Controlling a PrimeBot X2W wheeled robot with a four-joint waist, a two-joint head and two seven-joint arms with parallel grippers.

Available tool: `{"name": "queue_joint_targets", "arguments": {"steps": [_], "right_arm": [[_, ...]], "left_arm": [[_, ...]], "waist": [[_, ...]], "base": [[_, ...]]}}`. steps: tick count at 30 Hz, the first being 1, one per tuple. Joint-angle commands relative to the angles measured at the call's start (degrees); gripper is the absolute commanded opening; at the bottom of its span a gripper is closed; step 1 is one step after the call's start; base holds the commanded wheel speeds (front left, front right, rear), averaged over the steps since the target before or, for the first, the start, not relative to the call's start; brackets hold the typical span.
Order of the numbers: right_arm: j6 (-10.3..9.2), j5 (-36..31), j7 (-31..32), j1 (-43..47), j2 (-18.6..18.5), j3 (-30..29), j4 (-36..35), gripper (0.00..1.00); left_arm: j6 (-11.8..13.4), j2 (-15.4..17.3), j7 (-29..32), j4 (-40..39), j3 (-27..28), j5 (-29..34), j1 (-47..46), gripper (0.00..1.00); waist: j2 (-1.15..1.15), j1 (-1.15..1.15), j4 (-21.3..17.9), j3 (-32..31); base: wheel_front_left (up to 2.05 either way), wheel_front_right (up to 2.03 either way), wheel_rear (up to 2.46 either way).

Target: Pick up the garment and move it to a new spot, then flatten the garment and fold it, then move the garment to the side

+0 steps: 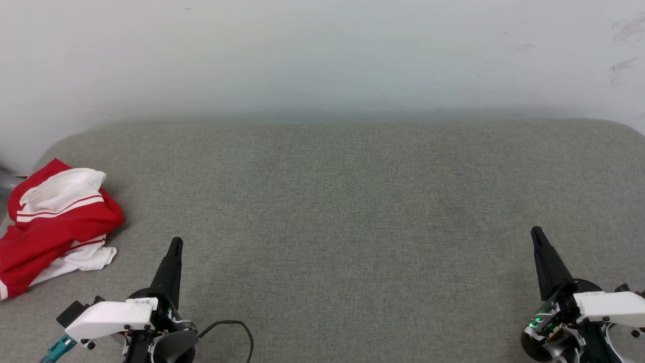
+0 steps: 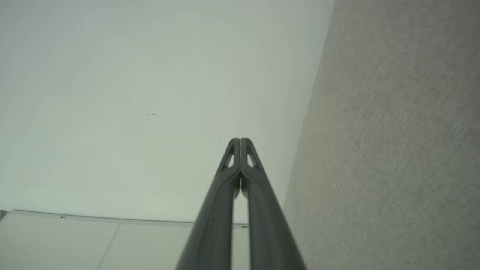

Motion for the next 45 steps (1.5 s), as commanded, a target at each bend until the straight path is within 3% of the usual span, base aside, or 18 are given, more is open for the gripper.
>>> {"name": "queue_joint_targets", "arguments": {"steps": [1,45], "right_arm": [[-0.02,-0.3,0.1,-0.7,0.2,0.0,0.0,0.0],[-0.02,-0.3,0.0,-0.7,0.2,0.0,0.0,0.0]], "left_arm": [[-0.2,0.0,0.0,-0.1,0.1,-0.1,-0.3,0.0],[-0.2,0.0,0.0,-0.1,0.1,-0.1,-0.4,0.0]], "waist": [[0.0,0.0,0.0,0.0],[0.0,0.0,0.0,0.0]], "base": [[0.0,0.0,0.0],[0.0,0.0,0.0]]}}
